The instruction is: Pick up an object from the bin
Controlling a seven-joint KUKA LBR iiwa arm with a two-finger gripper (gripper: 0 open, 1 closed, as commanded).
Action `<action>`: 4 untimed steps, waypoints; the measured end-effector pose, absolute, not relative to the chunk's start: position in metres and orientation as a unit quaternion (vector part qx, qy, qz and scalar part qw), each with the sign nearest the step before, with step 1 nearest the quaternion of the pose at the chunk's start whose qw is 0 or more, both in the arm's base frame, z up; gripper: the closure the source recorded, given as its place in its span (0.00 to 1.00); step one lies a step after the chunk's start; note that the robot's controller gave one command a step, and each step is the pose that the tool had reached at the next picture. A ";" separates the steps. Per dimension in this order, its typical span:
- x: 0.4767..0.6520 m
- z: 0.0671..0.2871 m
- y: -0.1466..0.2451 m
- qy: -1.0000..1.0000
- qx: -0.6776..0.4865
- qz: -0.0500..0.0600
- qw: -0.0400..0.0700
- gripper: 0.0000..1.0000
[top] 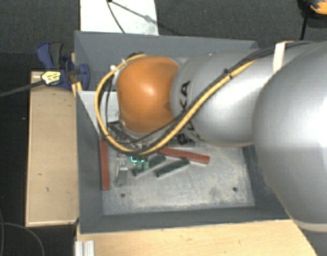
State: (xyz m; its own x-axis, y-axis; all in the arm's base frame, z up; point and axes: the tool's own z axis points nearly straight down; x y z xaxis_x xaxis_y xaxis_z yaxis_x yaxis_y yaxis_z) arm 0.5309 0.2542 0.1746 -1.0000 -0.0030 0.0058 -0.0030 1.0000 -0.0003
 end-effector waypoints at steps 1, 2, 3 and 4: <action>0.533 0.179 0.253 -1.000 -0.001 -0.001 -0.001 0.00; 0.569 0.145 0.198 -1.000 -0.019 -0.001 -0.002 0.00; 0.583 0.127 0.155 -1.000 -0.022 0.002 0.001 0.00; 0.569 0.087 0.154 -1.000 -0.001 -0.001 -0.003 0.00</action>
Offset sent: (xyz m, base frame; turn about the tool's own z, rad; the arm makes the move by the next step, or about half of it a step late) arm 0.0519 -0.0838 -0.0470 0.0624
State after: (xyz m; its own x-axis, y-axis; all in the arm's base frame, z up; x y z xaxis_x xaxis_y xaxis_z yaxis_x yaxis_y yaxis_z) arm 0.5687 0.1537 0.0871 -1.0000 0.0021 -0.0057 0.0021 1.0000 0.0015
